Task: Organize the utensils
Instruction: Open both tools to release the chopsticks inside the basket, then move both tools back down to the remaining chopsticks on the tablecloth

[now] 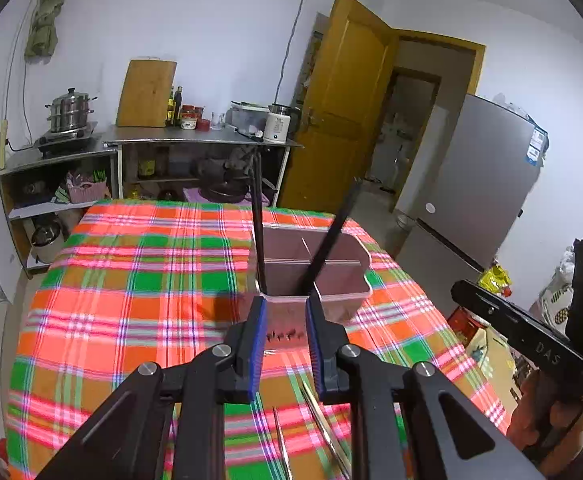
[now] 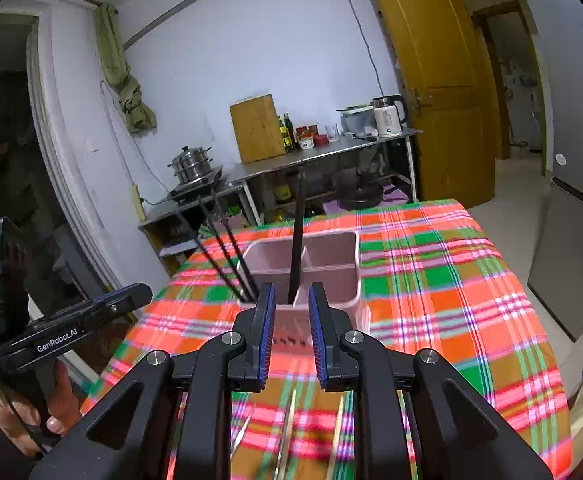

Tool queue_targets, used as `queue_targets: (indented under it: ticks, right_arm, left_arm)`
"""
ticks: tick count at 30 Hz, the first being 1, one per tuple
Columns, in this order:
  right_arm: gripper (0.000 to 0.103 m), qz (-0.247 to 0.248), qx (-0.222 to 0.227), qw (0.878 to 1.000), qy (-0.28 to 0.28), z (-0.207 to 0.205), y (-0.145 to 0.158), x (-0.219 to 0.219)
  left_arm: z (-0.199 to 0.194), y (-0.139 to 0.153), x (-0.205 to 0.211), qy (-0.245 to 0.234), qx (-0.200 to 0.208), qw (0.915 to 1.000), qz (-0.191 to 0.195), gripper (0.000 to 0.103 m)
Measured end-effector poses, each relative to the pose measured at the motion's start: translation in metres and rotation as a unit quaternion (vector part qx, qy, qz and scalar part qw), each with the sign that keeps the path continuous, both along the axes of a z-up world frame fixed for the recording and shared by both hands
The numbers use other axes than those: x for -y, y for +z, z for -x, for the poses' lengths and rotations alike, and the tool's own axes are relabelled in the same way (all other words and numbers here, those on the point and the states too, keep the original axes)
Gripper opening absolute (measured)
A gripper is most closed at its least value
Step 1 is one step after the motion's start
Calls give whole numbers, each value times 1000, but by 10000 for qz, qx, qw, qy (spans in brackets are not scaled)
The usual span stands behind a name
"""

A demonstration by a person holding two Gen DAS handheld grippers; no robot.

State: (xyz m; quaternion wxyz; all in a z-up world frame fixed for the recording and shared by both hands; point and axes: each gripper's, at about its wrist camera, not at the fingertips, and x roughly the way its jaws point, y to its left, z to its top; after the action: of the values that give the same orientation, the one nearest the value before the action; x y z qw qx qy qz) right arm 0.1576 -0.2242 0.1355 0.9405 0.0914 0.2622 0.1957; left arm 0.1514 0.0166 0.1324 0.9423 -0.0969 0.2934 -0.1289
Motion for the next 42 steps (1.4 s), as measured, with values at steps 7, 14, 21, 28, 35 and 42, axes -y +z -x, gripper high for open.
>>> queue_targets:
  ticks: [7, 14, 21, 28, 35, 42]
  right_arm:
    - [18, 74, -108, 9999, -20, 28, -18, 6]
    - [18, 84, -293, 9995, -35, 47, -39, 12]
    - [18, 86, -491, 9988, -19, 54, -59, 13]
    - [18, 63, -687, 9976, 36, 53, -76, 13]
    - [18, 85, -866, 9962, 82, 47, -91, 7]
    - [18, 143, -1057, 9941, 179, 40, -107, -1]
  left_arm:
    - [34, -28, 9, -73, -141, 9999, 34, 19]
    - [54, -55, 10, -84, -376, 9993, 29, 19]
    - [57, -78, 15, -131, -638, 9979, -14, 19]
    - [51, -99, 20, -166, -897, 9958, -43, 19]
    - [39, -123, 26, -196, -1193, 9926, -112, 19]
    - [19, -151, 32, -222, -1522, 9880, -135, 19]
